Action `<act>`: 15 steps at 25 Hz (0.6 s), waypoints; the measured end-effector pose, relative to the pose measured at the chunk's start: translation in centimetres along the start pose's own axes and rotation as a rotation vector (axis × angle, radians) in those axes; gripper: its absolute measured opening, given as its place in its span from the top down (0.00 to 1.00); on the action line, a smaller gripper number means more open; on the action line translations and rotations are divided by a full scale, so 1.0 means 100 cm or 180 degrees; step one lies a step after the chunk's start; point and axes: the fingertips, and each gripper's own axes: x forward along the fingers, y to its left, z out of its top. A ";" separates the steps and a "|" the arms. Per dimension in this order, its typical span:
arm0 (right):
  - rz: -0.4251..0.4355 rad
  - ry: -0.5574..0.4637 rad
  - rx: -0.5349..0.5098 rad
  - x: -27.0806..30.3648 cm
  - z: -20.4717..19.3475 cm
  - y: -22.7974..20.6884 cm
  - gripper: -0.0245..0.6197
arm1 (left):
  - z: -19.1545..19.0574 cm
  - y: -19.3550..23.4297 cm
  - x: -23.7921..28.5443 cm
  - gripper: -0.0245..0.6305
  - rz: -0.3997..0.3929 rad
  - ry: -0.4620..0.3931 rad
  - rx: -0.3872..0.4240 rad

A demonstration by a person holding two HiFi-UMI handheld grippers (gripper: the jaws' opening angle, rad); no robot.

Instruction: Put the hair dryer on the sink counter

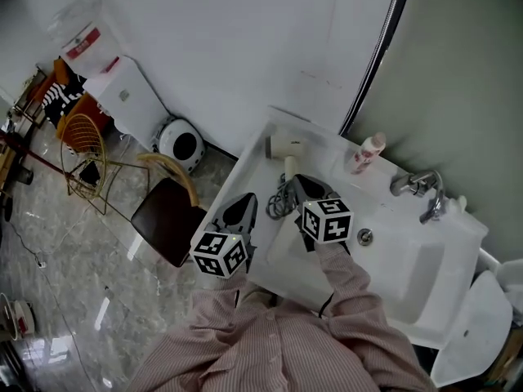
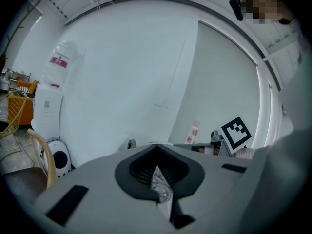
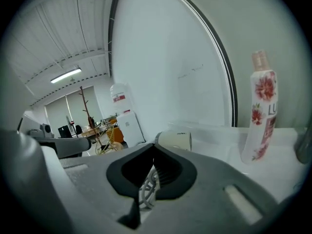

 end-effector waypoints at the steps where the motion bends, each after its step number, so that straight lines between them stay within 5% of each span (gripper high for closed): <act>1: 0.0034 -0.0038 0.0012 -0.006 0.002 0.003 0.95 | 0.001 -0.003 -0.004 0.97 -0.0014 -0.0018 0.0023; 15: 0.0340 -0.0779 0.0331 -0.093 0.038 0.036 0.95 | 0.033 -0.032 -0.052 0.96 -0.0179 -0.0356 0.0293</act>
